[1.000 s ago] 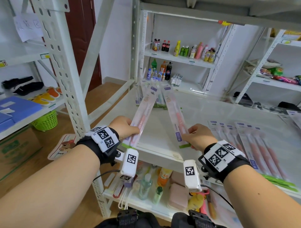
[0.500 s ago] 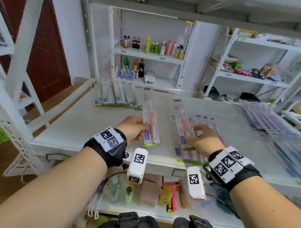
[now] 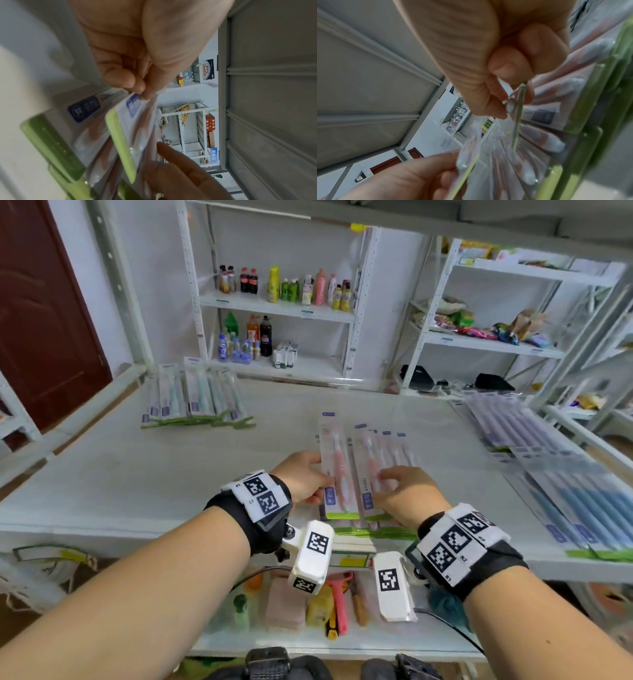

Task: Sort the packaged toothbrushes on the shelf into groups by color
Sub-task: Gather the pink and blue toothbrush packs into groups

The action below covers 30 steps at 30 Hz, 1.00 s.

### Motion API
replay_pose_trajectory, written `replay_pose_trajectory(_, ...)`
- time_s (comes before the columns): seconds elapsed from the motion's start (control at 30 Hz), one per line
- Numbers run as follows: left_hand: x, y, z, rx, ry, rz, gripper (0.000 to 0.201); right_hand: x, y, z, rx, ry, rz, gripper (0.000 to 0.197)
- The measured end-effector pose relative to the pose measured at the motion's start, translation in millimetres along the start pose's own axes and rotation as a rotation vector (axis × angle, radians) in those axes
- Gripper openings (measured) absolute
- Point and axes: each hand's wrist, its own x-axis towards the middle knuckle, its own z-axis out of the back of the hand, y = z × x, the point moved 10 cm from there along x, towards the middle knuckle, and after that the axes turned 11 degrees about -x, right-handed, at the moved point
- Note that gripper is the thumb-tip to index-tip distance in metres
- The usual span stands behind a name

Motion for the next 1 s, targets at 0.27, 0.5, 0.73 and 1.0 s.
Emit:
replay_pose_trajectory(0.27, 13.0, 2.1, -15.9, 0.069, -0.007, 0.023, 0.045, -6.9, 2.5, -5.5, -0.072, 0.075, -0.004, 0.054)
replay_pose_trajectory(0.5, 18.2, 4.6, -22.1, 0.109, 0.009, 0.049, 0.041, -2.5, 5.9, -8.9, -0.246, 0.078, 0.033, 0.059)
replay_pose_trajectory(0.73, 19.9, 2.5, -24.8, 0.174, 0.016, 0.043, 0.041, -1.3, -1.4, -12.0, -0.261, 0.081, 0.069, 0.059)
replay_pose_trajectory(1.0, 18.1, -2.0, -30.1, 0.261, 0.023, 0.012, 0.045, 1.2, -4.3, -9.1, -0.271, 0.103, 0.080, 0.049)
